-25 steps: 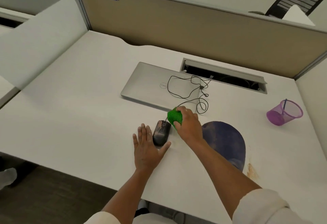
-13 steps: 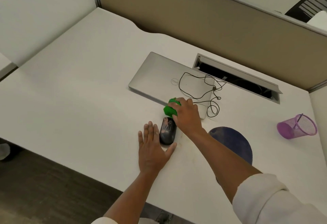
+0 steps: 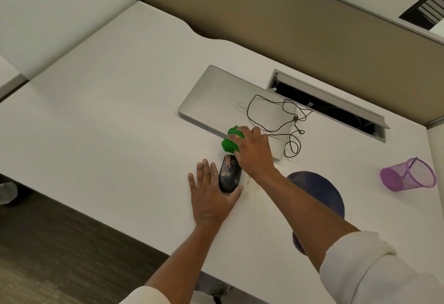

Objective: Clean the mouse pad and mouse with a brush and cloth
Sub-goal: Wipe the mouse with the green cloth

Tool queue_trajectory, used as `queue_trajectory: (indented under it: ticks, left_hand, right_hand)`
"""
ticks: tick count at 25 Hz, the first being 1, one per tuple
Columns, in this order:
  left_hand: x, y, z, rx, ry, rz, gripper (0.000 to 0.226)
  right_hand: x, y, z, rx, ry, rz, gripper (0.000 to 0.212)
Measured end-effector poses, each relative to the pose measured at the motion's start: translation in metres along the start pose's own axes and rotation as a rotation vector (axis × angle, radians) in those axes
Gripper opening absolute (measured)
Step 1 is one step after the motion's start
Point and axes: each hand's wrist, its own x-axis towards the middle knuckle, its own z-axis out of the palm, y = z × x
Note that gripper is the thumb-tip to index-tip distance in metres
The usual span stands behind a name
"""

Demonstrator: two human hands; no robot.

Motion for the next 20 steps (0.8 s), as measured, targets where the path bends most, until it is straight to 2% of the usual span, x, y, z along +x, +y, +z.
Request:
queue_trajectory:
  ticks: [4, 10, 14, 20]
  left_hand:
    - [0.000, -0.002, 0.001, -0.002, 0.014, 0.000, 0.101]
    - [0.001, -0.006, 0.002, 0.017, 0.031, 0.023, 0.098]
    - [0.001, -0.004, 0.003, 0.026, 0.031, 0.017, 0.096]
    - [0.000, -0.004, 0.002, 0.018, 0.035, 0.016, 0.096]
  right_hand:
    - [0.001, -0.002, 0.004, -0.021, -0.051, -0.059, 0.045]
    - [-0.004, -0.008, 0.007, -0.015, -0.174, -0.026, 0.040]
    - [-0.013, -0.006, 0.008, 0.154, -0.218, 0.037, 0.041]
    - [-0.019, 0.016, -0.009, 0.335, -0.305, -0.017, 0.045]
